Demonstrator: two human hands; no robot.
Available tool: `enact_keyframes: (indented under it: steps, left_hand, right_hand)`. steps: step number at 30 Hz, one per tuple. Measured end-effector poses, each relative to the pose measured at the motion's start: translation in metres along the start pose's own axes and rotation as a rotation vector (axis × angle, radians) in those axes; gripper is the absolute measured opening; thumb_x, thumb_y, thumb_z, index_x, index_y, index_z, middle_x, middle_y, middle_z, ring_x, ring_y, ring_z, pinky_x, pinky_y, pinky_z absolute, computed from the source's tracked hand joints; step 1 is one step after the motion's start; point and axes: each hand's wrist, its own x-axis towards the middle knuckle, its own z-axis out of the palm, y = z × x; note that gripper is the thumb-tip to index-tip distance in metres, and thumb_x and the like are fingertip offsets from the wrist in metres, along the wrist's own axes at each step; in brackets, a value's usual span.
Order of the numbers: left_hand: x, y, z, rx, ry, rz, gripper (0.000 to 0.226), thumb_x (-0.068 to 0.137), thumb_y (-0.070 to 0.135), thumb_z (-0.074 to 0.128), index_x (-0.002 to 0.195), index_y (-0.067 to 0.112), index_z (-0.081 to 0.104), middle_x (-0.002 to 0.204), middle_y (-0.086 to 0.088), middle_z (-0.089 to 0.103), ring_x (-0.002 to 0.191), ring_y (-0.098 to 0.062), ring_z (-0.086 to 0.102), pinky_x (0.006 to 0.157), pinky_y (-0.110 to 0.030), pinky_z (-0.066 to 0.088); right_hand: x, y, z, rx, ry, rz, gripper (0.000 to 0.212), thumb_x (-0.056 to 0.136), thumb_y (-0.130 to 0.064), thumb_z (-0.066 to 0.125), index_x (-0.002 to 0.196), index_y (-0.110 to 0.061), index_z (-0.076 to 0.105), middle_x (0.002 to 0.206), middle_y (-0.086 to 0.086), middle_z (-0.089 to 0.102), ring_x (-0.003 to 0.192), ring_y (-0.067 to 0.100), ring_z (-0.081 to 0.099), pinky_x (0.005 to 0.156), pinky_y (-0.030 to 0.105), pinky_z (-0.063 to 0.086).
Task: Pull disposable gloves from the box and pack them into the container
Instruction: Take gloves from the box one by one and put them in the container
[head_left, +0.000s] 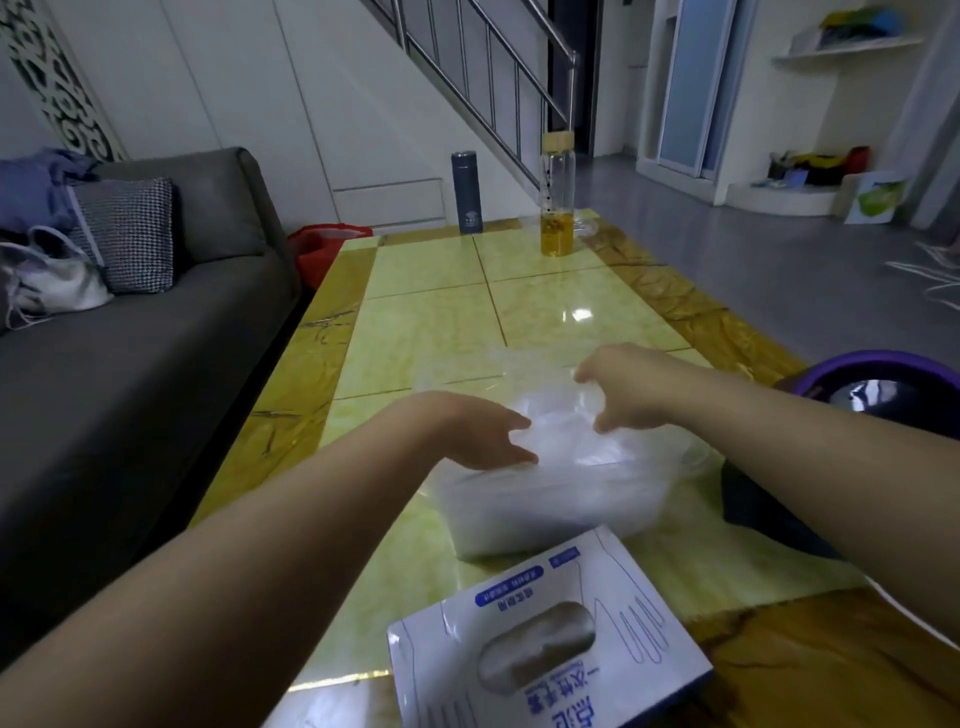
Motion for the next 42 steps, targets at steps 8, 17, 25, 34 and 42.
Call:
enact_keyframes:
  steps: [8,17,25,34,42]
  left_hand:
    - [0.029,0.0,0.013,0.066,-0.146,0.034,0.059,0.102,0.039,0.035,0.152,0.026,0.009,0.159,-0.003,0.014,0.144,-0.022,0.02,0.115,-0.035,0.016]
    - [0.055,0.002,0.034,-0.052,-0.204,-0.085,0.057,0.103,0.046,0.01,0.153,0.018,0.007,0.16,-0.004,0.008,0.145,-0.022,0.01,0.112,-0.03,0.011]
    - [0.032,-0.001,0.023,-0.097,-0.061,0.018,0.054,0.102,0.038,0.036,0.15,0.017,0.024,0.156,-0.005,0.026,0.141,-0.022,0.027,0.112,-0.034,0.02]
    - [-0.077,-0.009,0.036,-0.416,0.703,0.313,0.013,0.093,0.02,0.057,0.099,0.024,0.067,0.093,0.014,0.059,0.081,0.001,0.057,0.068,-0.008,0.043]
    - [-0.114,0.015,0.12,-0.149,0.166,0.192,0.029,0.093,0.042,0.05,0.115,0.032,0.066,0.12,0.003,0.047,0.108,-0.018,0.047,0.094,-0.032,0.041]
  right_hand:
    - [0.011,-0.017,0.009,-0.088,-0.035,-0.276,0.085,0.078,-0.036,0.075,0.148,-0.021,0.03,0.143,0.001,0.032,0.119,0.024,0.048,0.095,0.035,0.046]
    - [0.041,-0.012,0.039,-0.128,-0.461,-0.212,0.111,0.079,-0.032,0.075,0.152,-0.025,-0.008,0.16,0.004,-0.002,0.144,0.03,0.014,0.102,0.036,0.036]
    - [0.031,-0.016,0.035,-0.04,-0.45,-0.226,0.071,0.093,-0.027,0.059,0.151,-0.023,0.02,0.154,0.006,0.028,0.133,0.027,0.04,0.093,0.028,0.041]
    - [-0.079,-0.022,0.002,0.177,0.398,-0.532,0.018,0.091,-0.034,0.057,0.104,-0.027,0.068,0.09,-0.017,0.057,0.07,-0.005,0.044,0.069,0.02,0.04]
    - [-0.11,-0.044,0.074,-0.11,-0.136,-0.538,0.025,0.094,-0.032,0.049,0.091,-0.019,0.07,0.094,-0.002,0.062,0.083,0.017,0.057,0.072,0.038,0.049]
